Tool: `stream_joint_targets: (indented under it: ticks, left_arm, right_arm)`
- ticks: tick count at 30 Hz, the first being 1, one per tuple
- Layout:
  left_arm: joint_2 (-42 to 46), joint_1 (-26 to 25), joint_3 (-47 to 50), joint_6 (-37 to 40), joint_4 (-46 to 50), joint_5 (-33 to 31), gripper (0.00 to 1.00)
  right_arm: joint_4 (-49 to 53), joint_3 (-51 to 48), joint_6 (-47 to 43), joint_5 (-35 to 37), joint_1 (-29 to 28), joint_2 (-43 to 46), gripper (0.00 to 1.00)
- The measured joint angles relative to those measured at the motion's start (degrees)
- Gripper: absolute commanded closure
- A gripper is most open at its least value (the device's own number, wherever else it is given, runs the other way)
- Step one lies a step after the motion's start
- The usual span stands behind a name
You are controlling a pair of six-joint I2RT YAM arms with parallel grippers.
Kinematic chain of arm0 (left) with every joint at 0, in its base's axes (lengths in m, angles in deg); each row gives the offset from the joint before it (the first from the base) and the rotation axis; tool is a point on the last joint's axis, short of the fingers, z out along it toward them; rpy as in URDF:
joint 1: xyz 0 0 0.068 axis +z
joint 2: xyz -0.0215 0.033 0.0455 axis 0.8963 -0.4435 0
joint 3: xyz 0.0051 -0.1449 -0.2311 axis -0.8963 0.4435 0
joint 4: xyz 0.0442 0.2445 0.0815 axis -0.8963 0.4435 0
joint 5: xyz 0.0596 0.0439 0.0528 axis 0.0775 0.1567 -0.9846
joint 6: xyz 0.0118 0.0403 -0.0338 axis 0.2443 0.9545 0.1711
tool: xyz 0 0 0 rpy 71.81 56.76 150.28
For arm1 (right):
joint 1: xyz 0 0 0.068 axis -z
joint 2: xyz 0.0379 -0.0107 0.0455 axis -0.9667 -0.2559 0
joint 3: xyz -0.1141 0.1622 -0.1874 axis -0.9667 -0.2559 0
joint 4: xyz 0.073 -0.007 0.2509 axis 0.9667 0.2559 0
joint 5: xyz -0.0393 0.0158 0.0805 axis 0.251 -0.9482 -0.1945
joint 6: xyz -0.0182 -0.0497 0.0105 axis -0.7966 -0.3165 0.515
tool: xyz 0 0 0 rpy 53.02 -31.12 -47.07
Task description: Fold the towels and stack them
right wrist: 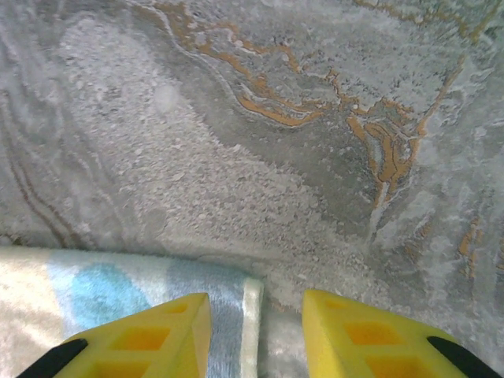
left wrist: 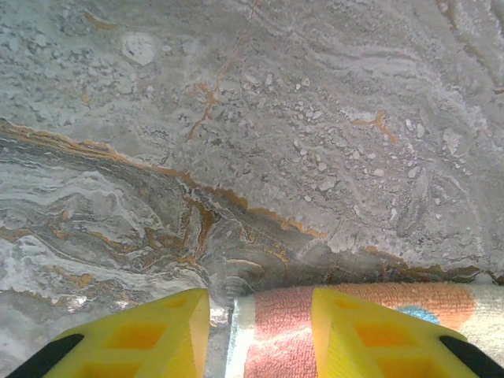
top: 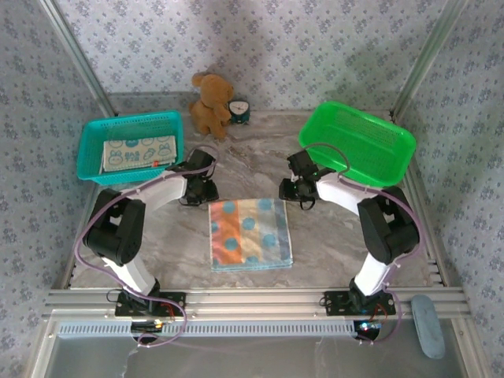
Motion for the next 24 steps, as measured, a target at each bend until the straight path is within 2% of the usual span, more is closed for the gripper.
stream_joint_targets:
  ticks: [6, 16, 24]
  left_arm:
    - [-3.0, 0.0, -0.3, 0.0, 0.1, 0.6, 0.6]
    - [-4.5, 0.1, -0.4, 0.0, 0.1, 1.5, 0.62]
    - [-4.7, 0.1, -0.4, 0.3, 0.2, 1.2, 0.67]
  right_arm:
    - [0.4, 2.5, 1.0, -1.0, 0.0, -4.3, 0.63]
    - [0.3, 3.0, 2.3, -1.2, -0.1, -6.1, 0.63]
    - [0.7, 3.5, 3.7, -0.1, -0.6, -6.5, 0.69]
